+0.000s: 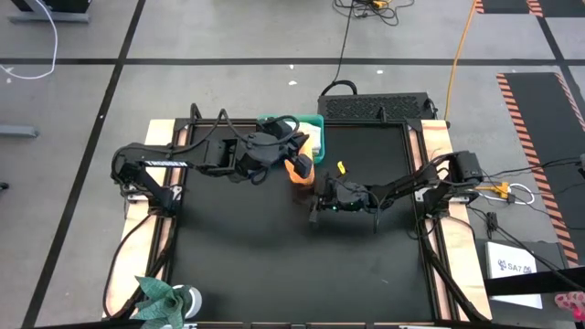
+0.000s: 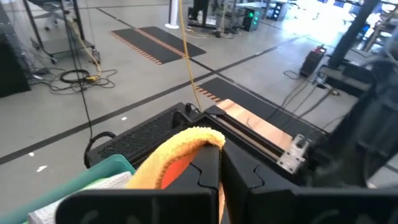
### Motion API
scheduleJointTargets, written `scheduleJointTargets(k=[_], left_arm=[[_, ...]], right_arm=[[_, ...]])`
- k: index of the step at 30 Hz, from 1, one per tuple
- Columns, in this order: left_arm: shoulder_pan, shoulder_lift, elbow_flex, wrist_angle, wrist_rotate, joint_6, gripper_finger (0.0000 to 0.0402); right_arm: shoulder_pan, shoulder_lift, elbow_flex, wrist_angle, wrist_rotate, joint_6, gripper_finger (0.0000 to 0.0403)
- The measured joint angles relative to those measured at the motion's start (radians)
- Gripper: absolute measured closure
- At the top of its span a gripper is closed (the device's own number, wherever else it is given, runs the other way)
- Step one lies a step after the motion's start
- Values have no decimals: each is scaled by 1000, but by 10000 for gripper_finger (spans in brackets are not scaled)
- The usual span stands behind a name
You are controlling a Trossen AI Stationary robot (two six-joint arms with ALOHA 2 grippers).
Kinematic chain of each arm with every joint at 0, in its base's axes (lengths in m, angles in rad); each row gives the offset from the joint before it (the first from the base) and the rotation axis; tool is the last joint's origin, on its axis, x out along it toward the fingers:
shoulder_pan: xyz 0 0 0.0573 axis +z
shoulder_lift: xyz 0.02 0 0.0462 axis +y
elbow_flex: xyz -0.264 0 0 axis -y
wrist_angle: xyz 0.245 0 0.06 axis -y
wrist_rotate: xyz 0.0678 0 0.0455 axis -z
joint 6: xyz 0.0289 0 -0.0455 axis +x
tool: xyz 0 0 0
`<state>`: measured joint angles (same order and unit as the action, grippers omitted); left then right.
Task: Fold microfiber towels
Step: Fold the orange microfiber towel
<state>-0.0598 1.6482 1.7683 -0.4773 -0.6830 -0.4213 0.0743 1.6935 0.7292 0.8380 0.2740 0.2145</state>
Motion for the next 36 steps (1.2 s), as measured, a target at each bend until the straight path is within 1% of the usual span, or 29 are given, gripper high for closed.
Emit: scheduleJointTargets(k=[3, 6, 9, 14, 17, 20, 22, 31, 32, 36], left_arm=[[-16, 0, 0, -8, 3, 0, 396], [-27, 0, 0, -19, 2, -2, 396], [-30, 0, 0, -21, 3, 2, 396], [-29, -10, 0, -20, 3, 21, 396], [-29, -23, 0, -22, 3, 23, 396], [-28, -29, 1, -12, 2, 25, 396], [-28, -29, 1, -7, 2, 25, 396], [-29, -27, 1, 15, 5, 20, 396], [-30, -27, 1, 21, 5, 19, 396], [-34, -27, 1, 54, 13, 21, 396]], right_arm=[[-31, -26, 0, -3, 18, -51, 261], [-58, -69, 0, -18, 17, -64, 261], [-69, -134, 0, -85, 13, -61, 261], [-42, -258, 1, -383, -41, -46, 261], [-11, -317, 1, -569, -40, -44, 261], [18, -347, 0, -705, -40, -43, 261], [31, -347, 0, -744, -37, -41, 261], [39, -295, -61, -728, -33, -11, 261], [39, -285, -74, -714, -33, -3, 261], [39, -235, -132, -556, -34, 13, 261]])
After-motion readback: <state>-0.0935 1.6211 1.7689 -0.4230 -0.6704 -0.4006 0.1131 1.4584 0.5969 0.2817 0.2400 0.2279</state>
